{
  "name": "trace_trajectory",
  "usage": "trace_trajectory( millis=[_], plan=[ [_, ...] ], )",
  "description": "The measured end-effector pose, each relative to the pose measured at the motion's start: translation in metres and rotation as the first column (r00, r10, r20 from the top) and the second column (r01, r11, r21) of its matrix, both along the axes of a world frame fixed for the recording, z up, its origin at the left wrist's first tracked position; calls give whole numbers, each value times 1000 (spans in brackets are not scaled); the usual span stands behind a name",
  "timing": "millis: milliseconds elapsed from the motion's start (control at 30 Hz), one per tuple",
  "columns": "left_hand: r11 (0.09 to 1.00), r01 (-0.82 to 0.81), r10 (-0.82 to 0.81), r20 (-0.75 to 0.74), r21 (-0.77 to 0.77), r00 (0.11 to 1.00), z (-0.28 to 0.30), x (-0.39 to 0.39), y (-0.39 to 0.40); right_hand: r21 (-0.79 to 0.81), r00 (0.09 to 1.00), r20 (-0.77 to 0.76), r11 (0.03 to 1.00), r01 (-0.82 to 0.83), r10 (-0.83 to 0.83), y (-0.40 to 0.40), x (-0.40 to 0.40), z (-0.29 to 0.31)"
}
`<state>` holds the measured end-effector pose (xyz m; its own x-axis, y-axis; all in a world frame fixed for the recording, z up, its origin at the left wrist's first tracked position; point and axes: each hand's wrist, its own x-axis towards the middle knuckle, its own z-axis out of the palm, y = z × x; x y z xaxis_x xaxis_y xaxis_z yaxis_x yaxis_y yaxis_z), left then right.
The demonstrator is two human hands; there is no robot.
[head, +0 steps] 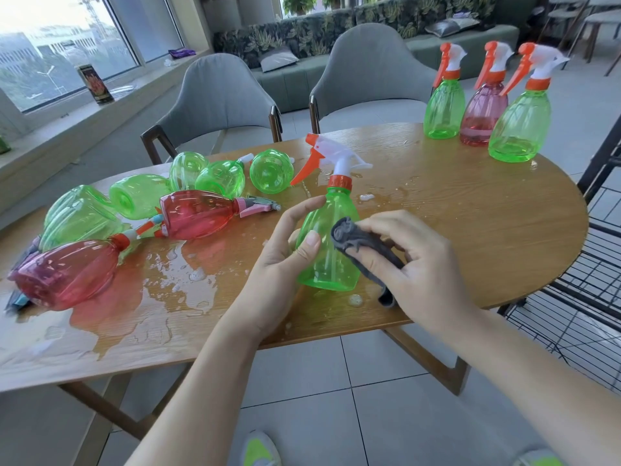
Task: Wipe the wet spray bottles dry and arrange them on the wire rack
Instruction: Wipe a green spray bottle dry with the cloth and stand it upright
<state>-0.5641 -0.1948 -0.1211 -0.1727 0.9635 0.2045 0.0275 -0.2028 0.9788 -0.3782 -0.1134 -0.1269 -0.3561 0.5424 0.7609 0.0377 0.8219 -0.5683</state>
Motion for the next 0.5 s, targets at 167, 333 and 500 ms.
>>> trace_trajectory(
  millis=[167,333,500],
  plan=[
    [998,-59,59,-32,-7,998,-4,-6,1,167,991,127,984,-69,48,-8,1,-14],
    [993,-105,100,-87,-47,991,2,-1,-1,336,973,227,934,-123,46,-10,-1,-19],
    [998,-47,46,-45,-43,998,4,-2,-2,367,982,190,928,-65,-6,-2,3,-13]
  ],
)
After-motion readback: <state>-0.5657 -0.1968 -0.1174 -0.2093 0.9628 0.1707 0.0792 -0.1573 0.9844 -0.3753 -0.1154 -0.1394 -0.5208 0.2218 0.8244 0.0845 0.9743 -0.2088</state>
